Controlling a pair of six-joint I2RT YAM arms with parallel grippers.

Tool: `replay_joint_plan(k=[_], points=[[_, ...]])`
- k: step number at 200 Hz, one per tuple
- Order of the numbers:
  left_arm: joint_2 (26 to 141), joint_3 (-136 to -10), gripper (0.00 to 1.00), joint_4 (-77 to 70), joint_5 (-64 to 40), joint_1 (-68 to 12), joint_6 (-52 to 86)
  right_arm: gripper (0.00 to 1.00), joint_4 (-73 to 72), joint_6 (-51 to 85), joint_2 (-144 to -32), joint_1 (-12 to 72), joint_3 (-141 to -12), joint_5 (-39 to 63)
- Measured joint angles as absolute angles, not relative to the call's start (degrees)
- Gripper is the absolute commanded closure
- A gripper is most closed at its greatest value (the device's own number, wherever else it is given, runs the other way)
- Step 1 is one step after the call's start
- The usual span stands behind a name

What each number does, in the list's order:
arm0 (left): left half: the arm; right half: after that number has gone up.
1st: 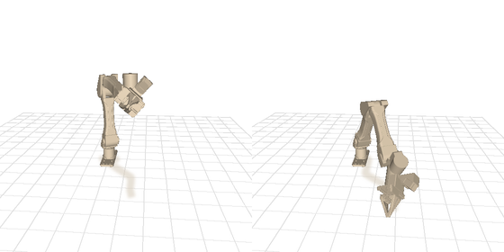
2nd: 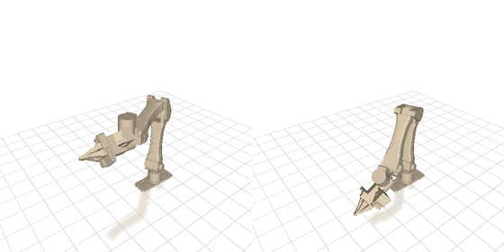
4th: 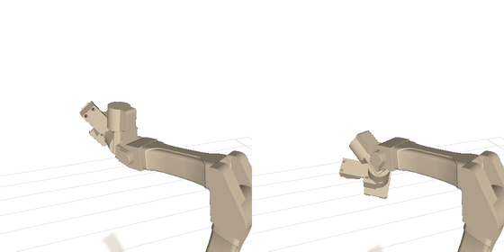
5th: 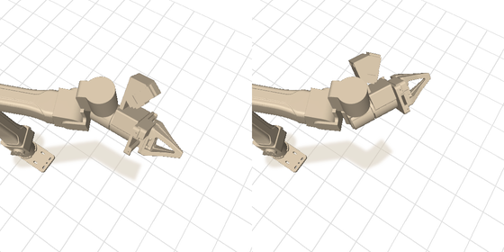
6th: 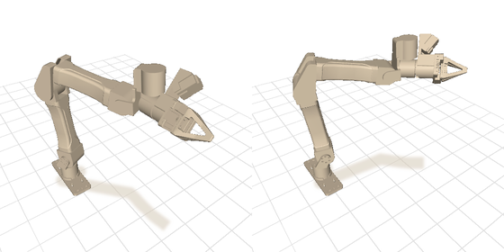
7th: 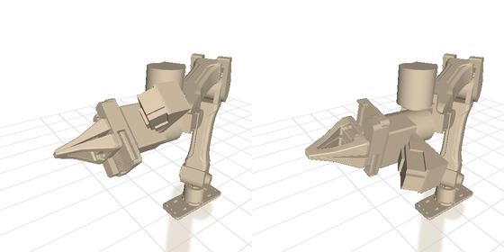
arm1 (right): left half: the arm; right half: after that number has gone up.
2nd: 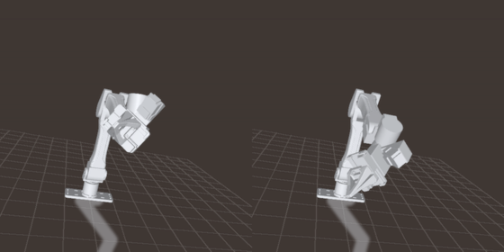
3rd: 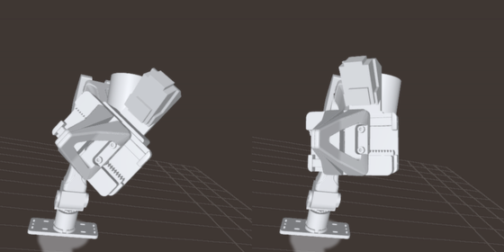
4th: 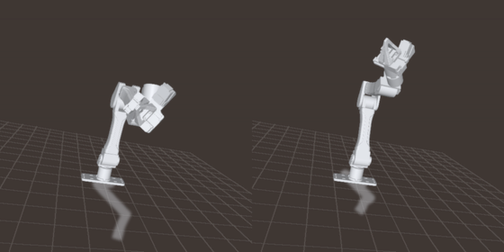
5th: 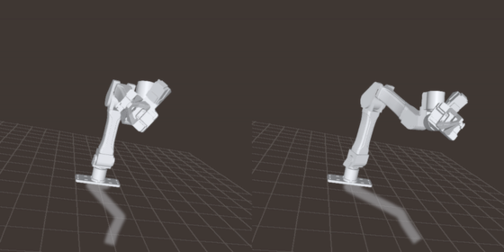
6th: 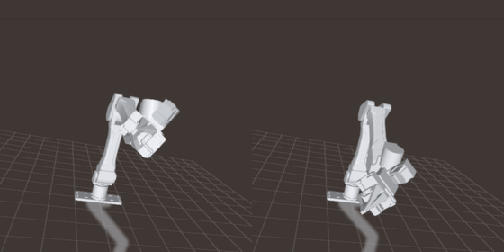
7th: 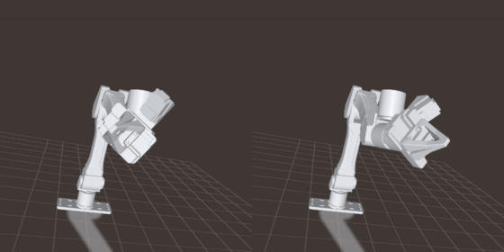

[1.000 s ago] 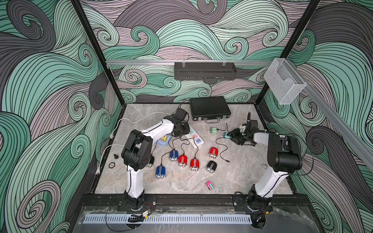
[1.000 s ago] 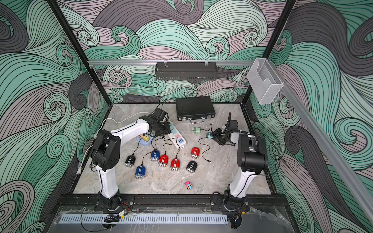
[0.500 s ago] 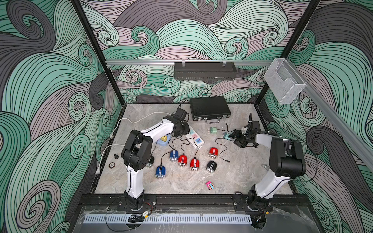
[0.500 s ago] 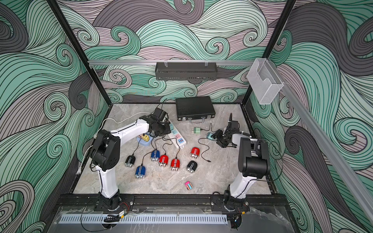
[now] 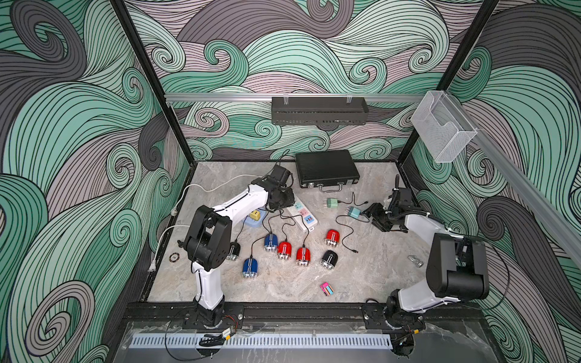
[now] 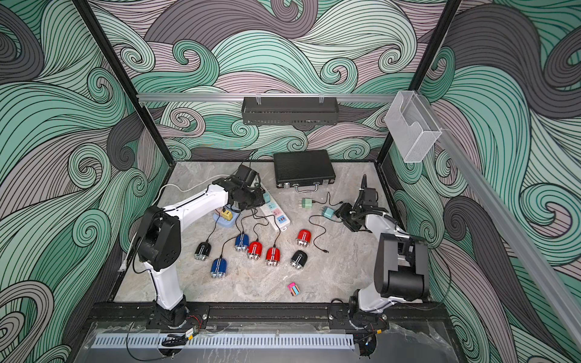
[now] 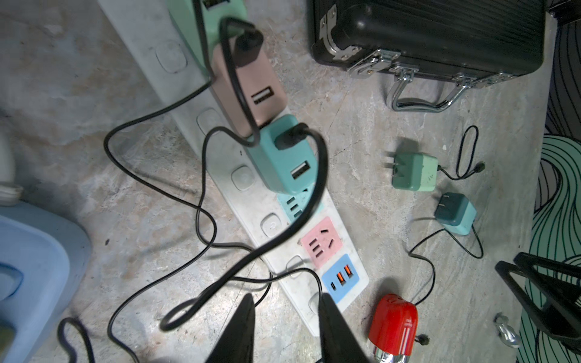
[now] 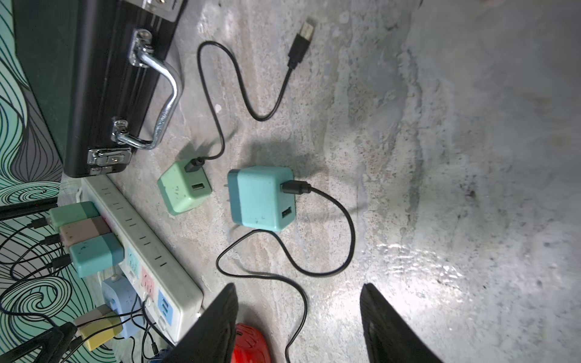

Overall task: Unplug the electric shaver
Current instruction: Place the plug at the center of the board, then pick up the electric shaver from the center of the board.

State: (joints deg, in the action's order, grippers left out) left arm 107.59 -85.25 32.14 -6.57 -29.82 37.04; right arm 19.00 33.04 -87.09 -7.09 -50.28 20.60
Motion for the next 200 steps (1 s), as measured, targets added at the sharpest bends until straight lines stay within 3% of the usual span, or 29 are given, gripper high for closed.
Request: replay_joint_plan(k=[51, 103, 200], points=[[105.8, -86.2, 0.65, 34.2, -5.3, -29.8, 36.4, 0.4, 22.3, 31.4, -81.1, -6.1, -50.7, 20.0], [104.0, -86.4, 0.63, 35.3, -4.9, -29.8, 36.4, 0.4, 26.9, 28.2, -79.3, 3.4, -55.9, 15.2], [100.4, -84.3, 0.34, 35.6, -4.1, -30.7, 35.9, 0.4, 30.8, 26.1, -79.4, 12.2, -60.1, 9.4]])
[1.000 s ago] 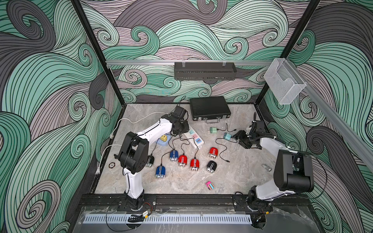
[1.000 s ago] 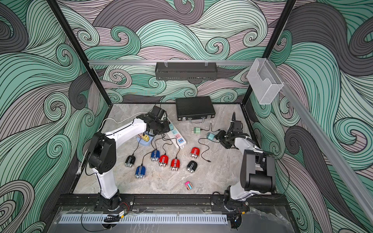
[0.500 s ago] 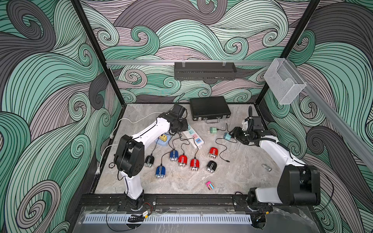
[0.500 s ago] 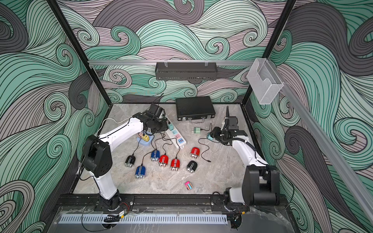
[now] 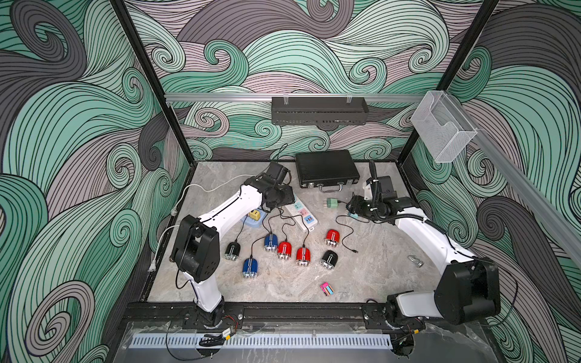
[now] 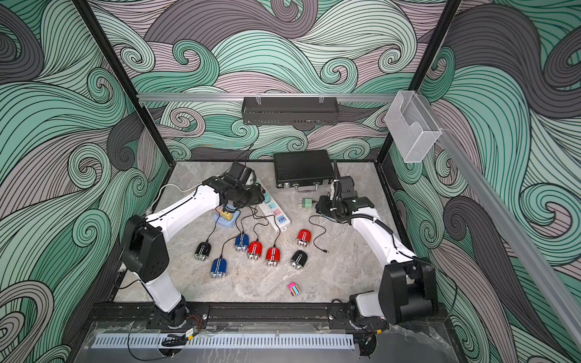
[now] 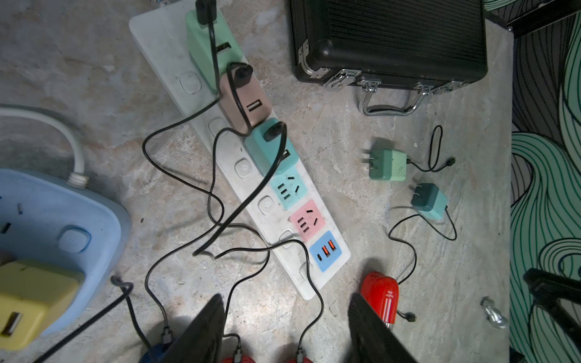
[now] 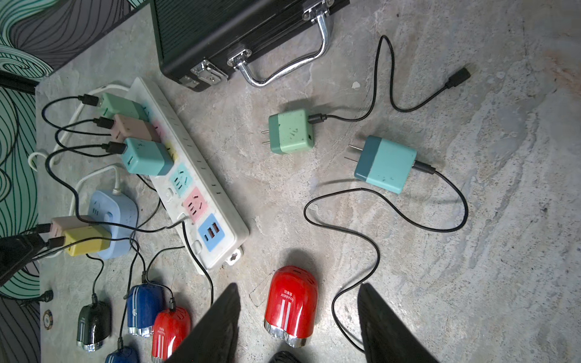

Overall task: Unplug the electric shaver
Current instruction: Pick up the electric shaver from the center of the board.

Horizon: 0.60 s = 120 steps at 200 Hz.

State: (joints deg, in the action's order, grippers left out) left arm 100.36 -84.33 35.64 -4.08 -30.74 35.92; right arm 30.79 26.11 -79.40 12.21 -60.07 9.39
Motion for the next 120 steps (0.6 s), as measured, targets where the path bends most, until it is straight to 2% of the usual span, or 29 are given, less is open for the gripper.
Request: replay_joint_plan(k=[50, 120], points=[[98.8, -82.1, 0.31, 36.3, -2.3, -33.1, 35.1, 0.39, 31.1, 25.6, -79.4, 15.4, -60.1, 8.3], [96.6, -77.3, 0.31, 37.7, 2.9, -41.7, 34.9, 0.39, 31.6, 24.6, -80.4, 23.8, -60.1, 4.5]])
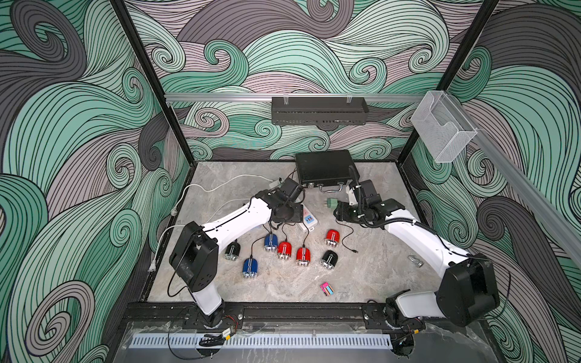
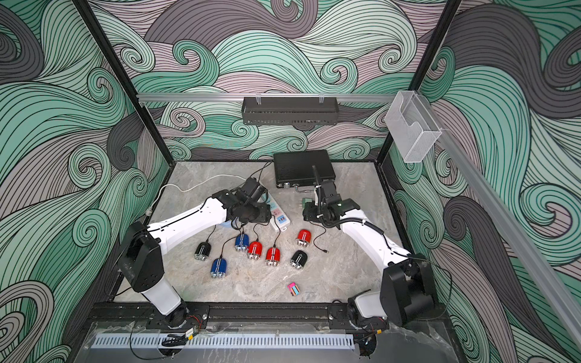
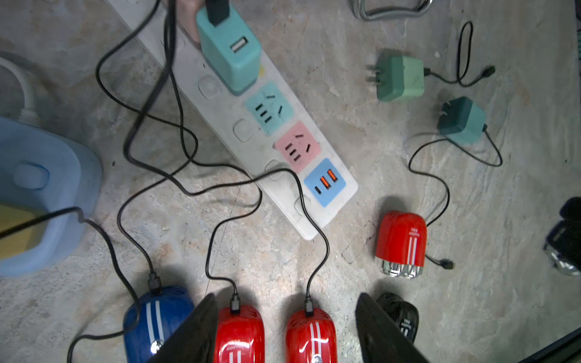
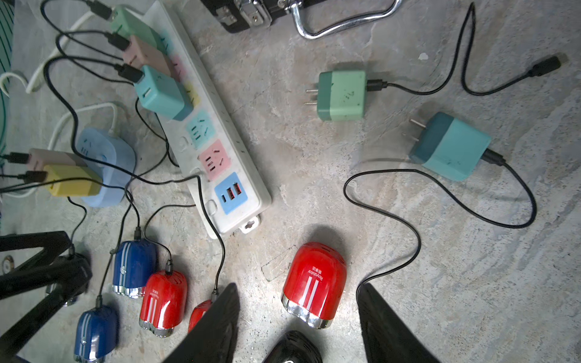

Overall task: Unplug the electric shaver
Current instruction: Pick up the electric shaver from the center of the board.

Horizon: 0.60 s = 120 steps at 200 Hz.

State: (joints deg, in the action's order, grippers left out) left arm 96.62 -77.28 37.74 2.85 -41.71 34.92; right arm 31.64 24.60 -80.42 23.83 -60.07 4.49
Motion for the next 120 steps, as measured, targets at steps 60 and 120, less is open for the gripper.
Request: replay_joint_plan(k=[60, 120], points=[[96.4, -73.7, 0.31, 39.1, 6.2, -48.2, 35.4, 0.38, 31.0, 25.3, -82.5, 26.2, -57.1, 3.4], [98.6, -71.7, 0.31, 39.3, 8.4, -54.7, 38.2, 0.38, 30.1, 26.2, -84.1, 26.2, -54.8, 3.5]])
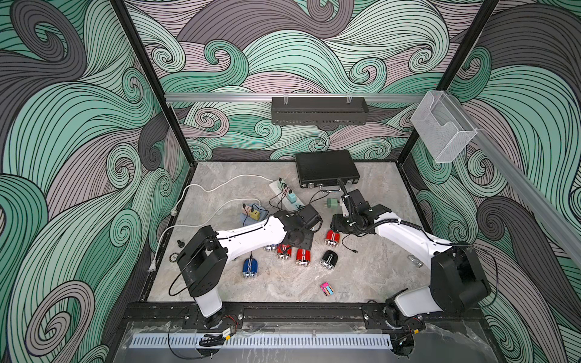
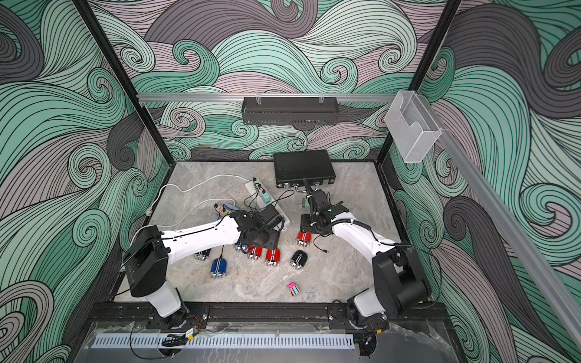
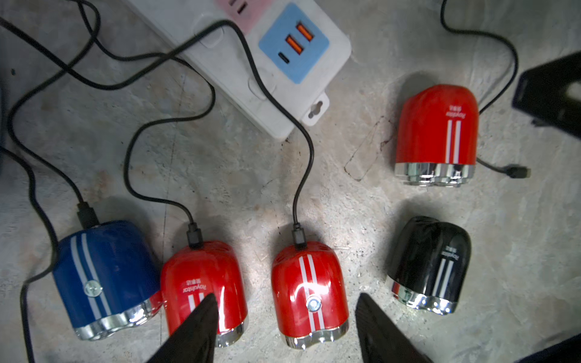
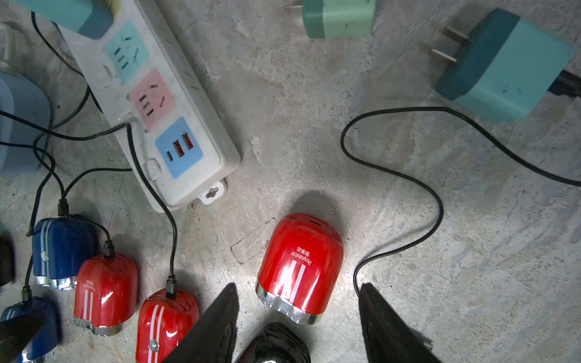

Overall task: Unplug the electric shaver
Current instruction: Pick up the electric shaver from the center of the board.

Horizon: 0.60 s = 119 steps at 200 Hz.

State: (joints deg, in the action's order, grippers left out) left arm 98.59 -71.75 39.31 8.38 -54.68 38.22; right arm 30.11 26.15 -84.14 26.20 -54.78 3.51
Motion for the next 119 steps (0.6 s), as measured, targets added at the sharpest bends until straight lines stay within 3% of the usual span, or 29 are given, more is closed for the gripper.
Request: replay_joint_plan(k=[119], points=[[106.3, -71.7, 0.27, 39.3, 9.9, -60.3, 41.7, 0.38, 29.7, 26.2, -82.8, 26.2, -53.7, 3.4]])
